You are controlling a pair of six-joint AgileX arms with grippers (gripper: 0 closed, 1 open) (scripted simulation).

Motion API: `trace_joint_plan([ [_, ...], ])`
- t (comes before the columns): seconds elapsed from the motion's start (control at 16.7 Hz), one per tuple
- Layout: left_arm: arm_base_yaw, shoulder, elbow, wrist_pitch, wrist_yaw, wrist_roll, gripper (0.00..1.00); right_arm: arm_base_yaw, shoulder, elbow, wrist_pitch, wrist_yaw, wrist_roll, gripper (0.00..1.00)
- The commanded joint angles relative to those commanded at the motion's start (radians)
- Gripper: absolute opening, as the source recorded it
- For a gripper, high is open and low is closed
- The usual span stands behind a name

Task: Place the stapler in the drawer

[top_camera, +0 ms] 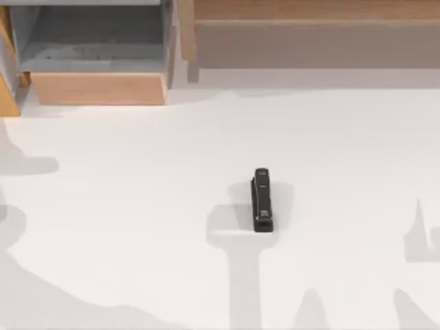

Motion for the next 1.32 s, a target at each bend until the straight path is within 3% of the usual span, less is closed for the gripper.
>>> trace_joint_plan([
  [0.54,0.084,-0.097,-0.224,0.123,0.084,0.005,0.00,0.000,0.000,0.000,0.000,0.000,0.000,1.00],
  [0.96,0.099,-0.109,-0.253,0.144,0.099,0.008,0.00,0.000,0.000,0.000,0.000,0.000,0.000,1.00],
  [1.32,0.195,-0.172,-0.421,0.237,0.197,0.012,0.00,0.000,0.000,0.000,0.000,0.000,0.000,1.00],
])
